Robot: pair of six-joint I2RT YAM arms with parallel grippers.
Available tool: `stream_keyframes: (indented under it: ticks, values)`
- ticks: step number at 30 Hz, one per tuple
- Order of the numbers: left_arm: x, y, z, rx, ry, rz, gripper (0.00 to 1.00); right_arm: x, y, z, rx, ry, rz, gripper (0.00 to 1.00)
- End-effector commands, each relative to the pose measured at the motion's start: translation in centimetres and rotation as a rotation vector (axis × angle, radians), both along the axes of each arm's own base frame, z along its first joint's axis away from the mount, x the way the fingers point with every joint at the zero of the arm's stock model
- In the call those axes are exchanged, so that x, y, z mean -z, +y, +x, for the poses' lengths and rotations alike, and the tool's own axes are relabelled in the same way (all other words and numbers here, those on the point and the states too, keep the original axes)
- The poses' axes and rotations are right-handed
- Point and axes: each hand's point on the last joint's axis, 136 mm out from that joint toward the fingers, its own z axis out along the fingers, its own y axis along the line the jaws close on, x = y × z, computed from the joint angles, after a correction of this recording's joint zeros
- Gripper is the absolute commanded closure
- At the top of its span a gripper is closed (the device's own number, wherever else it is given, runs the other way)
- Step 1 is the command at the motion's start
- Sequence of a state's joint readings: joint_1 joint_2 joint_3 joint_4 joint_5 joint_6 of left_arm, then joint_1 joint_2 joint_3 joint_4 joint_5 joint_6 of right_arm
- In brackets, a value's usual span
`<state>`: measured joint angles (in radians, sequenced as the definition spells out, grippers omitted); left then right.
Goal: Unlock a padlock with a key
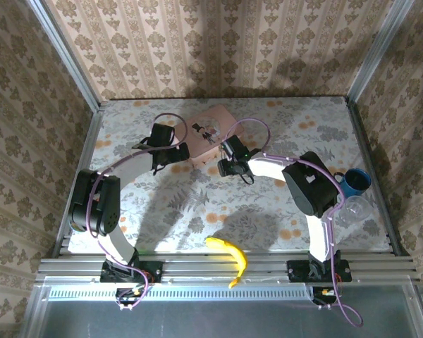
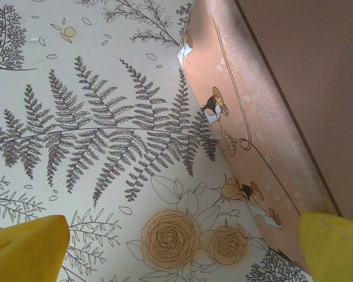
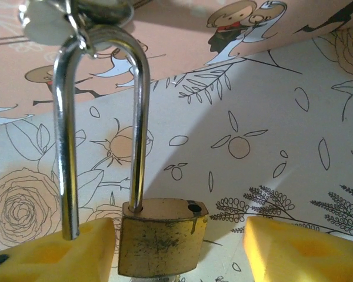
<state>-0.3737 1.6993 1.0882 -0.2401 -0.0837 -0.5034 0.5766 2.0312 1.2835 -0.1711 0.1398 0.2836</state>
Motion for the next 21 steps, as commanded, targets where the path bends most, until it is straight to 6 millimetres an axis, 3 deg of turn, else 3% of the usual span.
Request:
stream_keyframes:
  ticks: [1, 10, 17, 21]
  values:
    - [0.8, 0.2, -0.3, 0.002, 0.032, 0.024, 0.0, 3.0, -1.2, -0.5, 0.007, 0.056, -0.056, 0.46]
    - [0.6, 0.4, -0.3, -0.001, 0.029, 0.024, 0.0, 3.1, -2.1, -0.7, 0.006, 0.078, 0.064, 0.74]
    - [0.1, 0.2, -0.3, 0.008, 0.02, 0.016, 0.0, 2.3, -1.5, -1.3, -0.036, 0.065, 0.115, 0.96]
    - [-0.4, 0.0, -0.4, 0.013, 0.01, 0.009, 0.0, 2.1, -1.3, -1.7, -0.043, 0.067, 0.134, 1.0]
